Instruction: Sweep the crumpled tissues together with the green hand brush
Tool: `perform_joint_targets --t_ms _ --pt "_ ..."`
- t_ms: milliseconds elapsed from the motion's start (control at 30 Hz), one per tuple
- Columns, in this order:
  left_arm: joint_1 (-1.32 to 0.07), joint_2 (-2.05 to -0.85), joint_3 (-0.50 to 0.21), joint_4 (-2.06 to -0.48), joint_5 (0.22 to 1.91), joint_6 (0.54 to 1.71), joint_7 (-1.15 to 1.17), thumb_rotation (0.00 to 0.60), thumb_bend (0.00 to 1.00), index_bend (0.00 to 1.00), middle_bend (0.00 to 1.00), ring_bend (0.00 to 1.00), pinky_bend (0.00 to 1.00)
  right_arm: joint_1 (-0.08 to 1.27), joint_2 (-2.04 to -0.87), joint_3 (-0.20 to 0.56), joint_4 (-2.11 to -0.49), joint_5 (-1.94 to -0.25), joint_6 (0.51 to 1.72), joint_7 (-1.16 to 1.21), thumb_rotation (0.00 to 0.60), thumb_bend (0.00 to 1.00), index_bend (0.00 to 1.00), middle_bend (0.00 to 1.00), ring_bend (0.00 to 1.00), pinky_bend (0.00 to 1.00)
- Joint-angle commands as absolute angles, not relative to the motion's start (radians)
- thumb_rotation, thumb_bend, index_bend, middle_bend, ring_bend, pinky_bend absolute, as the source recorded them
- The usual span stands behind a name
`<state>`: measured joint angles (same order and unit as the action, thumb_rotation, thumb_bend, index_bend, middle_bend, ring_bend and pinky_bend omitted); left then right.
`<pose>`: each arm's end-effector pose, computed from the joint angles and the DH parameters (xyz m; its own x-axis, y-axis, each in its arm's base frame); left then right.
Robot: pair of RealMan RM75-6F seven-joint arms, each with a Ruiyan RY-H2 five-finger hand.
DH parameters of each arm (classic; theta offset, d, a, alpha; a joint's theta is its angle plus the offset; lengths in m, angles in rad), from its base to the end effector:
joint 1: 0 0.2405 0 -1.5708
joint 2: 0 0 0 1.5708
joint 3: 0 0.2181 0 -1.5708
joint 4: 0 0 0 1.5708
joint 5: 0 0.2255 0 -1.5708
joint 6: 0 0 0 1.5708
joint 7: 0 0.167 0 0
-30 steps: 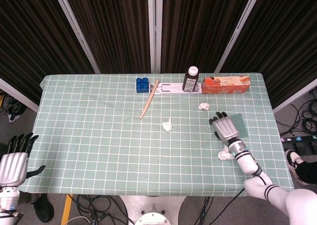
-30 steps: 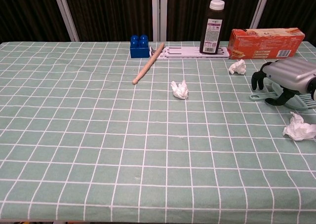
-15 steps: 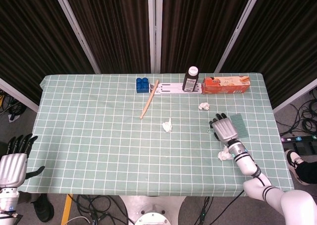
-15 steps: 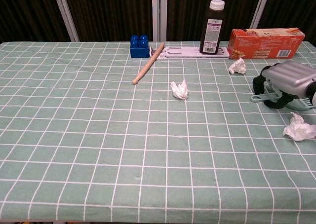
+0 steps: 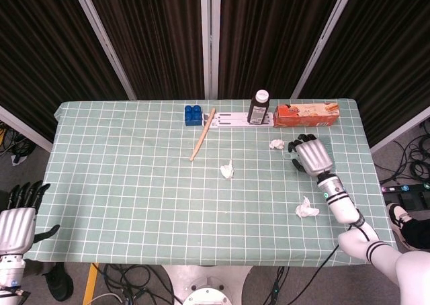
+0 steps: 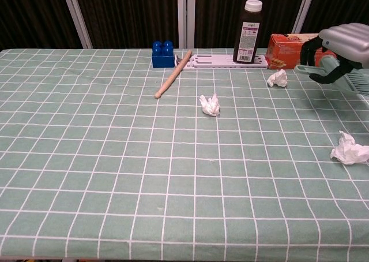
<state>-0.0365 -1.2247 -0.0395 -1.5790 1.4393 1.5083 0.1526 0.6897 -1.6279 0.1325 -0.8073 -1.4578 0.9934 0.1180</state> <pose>-0.2952 0.1853 0.1055 0.4636 0.0252 0.8857 0.8810 0.0937 -0.4638 -0.2307 -0.4062 0.0177 0.5798 -0.0727 0.8115 -0.7848 -0.3176 0.5322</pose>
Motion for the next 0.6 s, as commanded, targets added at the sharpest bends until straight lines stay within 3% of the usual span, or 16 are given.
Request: perform_joint_targets --t_ms 33,400,600 --pt "-0.034 -1.218 -0.040 -1.593 1.435 1.511 0.167 0.600 0.00 0.12 0.08 0.04 0.00 0.770 -1.621 0.166 -0.803 -1.467 0.924 0.313 0.600 0.33 0.60 0.53 0.26 0.22" --pt "-0.029 -1.193 -0.040 -1.641 1.425 1.514 0.205 0.600 0.00 0.12 0.08 0.04 0.00 0.914 -1.809 0.108 -0.502 -1.552 0.832 0.691 0.600 0.33 0.61 0.52 0.26 0.17" --pt "-0.028 -1.186 -0.041 -1.661 1.420 1.515 0.224 0.600 0.00 0.12 0.08 0.04 0.00 0.960 -1.840 0.077 -0.463 -1.586 0.836 0.936 0.600 0.33 0.62 0.52 0.26 0.16"
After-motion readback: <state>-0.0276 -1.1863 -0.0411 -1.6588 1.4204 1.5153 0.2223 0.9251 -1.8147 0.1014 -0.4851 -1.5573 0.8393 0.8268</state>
